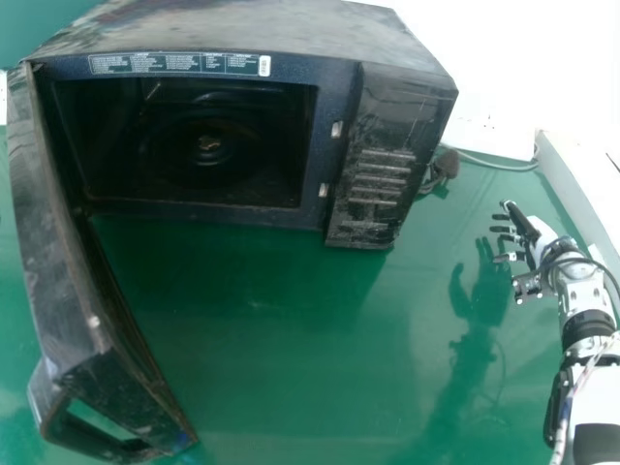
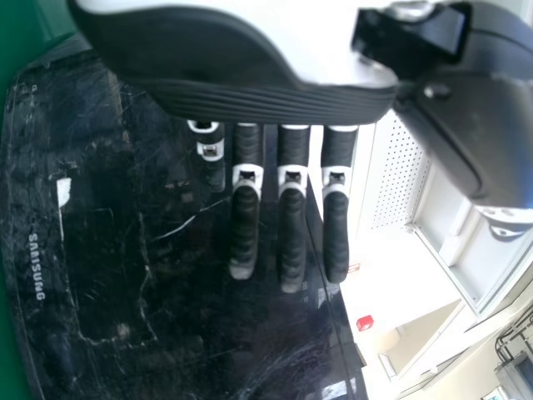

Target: Open the door of oven

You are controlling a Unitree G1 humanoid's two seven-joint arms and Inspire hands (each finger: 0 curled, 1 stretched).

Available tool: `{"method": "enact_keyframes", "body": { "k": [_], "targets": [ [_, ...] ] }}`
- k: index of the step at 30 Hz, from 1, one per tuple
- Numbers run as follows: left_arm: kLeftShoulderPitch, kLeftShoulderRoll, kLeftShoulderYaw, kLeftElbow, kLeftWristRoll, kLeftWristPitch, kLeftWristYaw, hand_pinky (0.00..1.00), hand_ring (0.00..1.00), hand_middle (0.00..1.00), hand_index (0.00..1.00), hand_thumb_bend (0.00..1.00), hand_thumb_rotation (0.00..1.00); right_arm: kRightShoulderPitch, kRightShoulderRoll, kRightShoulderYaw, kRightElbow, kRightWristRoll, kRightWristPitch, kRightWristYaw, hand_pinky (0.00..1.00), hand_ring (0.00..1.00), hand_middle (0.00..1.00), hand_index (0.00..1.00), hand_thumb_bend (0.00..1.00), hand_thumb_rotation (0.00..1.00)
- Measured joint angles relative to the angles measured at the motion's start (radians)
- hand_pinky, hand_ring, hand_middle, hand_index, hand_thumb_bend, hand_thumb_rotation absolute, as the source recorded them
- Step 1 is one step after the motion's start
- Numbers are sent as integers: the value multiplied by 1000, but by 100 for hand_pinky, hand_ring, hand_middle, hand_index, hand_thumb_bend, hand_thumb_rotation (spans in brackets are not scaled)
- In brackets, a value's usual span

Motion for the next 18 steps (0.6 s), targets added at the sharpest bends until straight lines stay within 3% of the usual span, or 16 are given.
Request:
{"method": "enact_keyframes", "body": {
  "k": [1,3,5,8,10,13,14,16,17,18],
  "targets": [
    [-22,-21,-6,1,-20,-13,0,20,29,37,45,52,45,1,-1,-4,1,1,0,0,71,79,83,89,60,50],
    [-56,-54,-37,5,-50,-38,-1,22,30,39,48,51,18,2,0,-7,1,2,-2,0,70,79,83,90,58,49],
    [-88,-88,-61,8,-73,-71,-1,24,32,41,48,51,10,2,3,-7,0,2,-7,1,70,79,83,90,58,50],
    [-122,-141,-68,8,-84,-141,7,20,27,35,48,50,9,0,2,-7,-1,2,-6,11,76,82,86,93,58,58],
    [-65,-138,-66,-55,-54,-77,84,16,22,29,48,49,8,-3,3,-6,-2,2,-6,18,71,79,83,90,59,58],
    [100,-66,-51,-217,-10,170,277,16,21,26,47,49,7,-3,-1,-2,-2,-1,-6,18,69,78,81,88,57,56],
    [132,-54,-38,-261,3,218,326,17,22,27,47,49,7,-2,-3,0,-1,-3,-6,17,68,78,81,87,57,56],
    [178,-52,-7,-354,19,266,407,21,25,29,47,49,7,0,-3,-1,0,-3,-5,6,66,77,81,84,58,51],
    [183,-56,-4,-369,26,252,411,21,26,32,48,49,9,1,-3,-1,1,-3,-5,3,66,77,81,87,58,52],
    [173,-70,-3,-364,37,194,387,21,27,34,48,50,9,1,-3,-1,0,-3,-5,2,66,77,81,89,59,53]
  ]
}}
